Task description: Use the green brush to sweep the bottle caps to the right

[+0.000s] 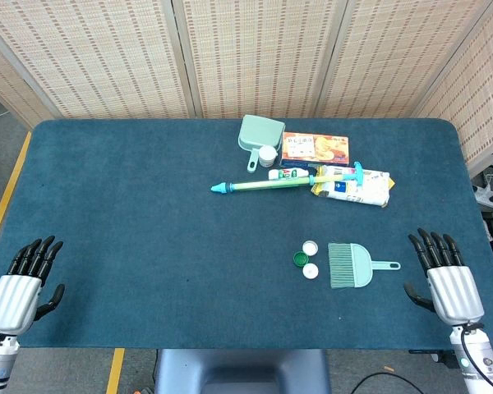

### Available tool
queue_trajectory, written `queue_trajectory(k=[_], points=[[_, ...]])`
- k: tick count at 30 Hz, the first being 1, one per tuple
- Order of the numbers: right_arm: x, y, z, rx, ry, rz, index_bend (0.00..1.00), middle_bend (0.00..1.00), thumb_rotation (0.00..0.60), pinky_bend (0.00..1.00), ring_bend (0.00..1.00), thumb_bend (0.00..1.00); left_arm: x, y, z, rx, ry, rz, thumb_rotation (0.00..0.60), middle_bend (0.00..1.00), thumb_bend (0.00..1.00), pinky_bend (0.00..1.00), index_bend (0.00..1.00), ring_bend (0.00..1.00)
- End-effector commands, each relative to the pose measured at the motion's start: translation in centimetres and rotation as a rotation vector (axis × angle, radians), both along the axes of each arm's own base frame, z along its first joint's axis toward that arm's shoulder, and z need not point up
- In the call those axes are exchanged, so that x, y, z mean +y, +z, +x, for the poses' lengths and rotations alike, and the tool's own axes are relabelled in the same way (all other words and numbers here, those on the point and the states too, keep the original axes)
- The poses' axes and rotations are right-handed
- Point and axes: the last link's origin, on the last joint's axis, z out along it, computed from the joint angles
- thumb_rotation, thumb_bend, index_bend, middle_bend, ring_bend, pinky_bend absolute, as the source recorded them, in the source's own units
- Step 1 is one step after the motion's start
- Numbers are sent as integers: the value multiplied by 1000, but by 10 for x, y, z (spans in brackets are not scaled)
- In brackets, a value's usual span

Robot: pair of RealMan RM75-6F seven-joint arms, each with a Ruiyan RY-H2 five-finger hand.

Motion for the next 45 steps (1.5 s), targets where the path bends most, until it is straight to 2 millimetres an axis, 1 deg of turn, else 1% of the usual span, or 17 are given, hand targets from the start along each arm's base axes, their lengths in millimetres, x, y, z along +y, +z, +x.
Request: queue_trajectory(k=[1,6,8,10,13,16,19,21,27,30,34,37,42,45], points=[[0,-4,2,15,2,15,0,0,505,0,0,203,-1,0,-2,-4,15,-9,600,0,397,107,0,0],[0,-16,1,50,-2,52,0,0,506,0,0,204,2,-4,1,1,-8,-26,600,0,396,107,0,0],[-3,-23,0,90,9,73,0,0,506,0,0,203,5,-6,0,9,-11,-28,600,0,396,107,0,0],[-11,-31,0,166,30,90,2,11,507,0,0,204,9,-9,0,15,-15,-29,600,0,398,107,0,0],[-24,-43,-1,263,41,98,76,103,505,0,0,204,14,-10,-2,20,-9,-36,600,0,398,107,0,0],[-34,-51,-5,332,28,123,131,154,505,0,0,204,19,-8,-5,18,7,-31,600,0,397,107,0,0],[-41,-59,-13,367,5,146,239,236,505,0,0,206,26,-6,-7,15,24,-25,600,0,398,107,0,0],[-45,-64,-19,385,-5,157,280,269,506,0,0,206,30,-6,-9,15,38,-30,600,0,398,108,0,0],[-57,-80,-37,396,-27,170,362,327,515,0,12,233,41,-10,-12,41,63,-58,600,0,396,108,0,0],[-62,-89,-42,402,-36,182,378,338,520,0,22,244,45,-12,-14,49,73,-64,600,0,397,108,0,0],[-66,-99,-43,403,-32,197,395,348,522,0,34,272,47,-12,-16,47,86,-65,600,0,398,108,0,0],[-69,-105,-43,401,-33,204,397,349,522,0,37,296,49,-8,-17,44,94,-62,600,0,398,107,0,0],[-72,-111,-43,391,-32,206,399,350,523,0,45,298,47,-6,-18,45,97,-61,600,0,397,107,0,0],[-73,-112,-43,384,-30,206,417,363,523,0,59,298,47,-6,-19,45,104,-62,600,0,397,108,0,0]])
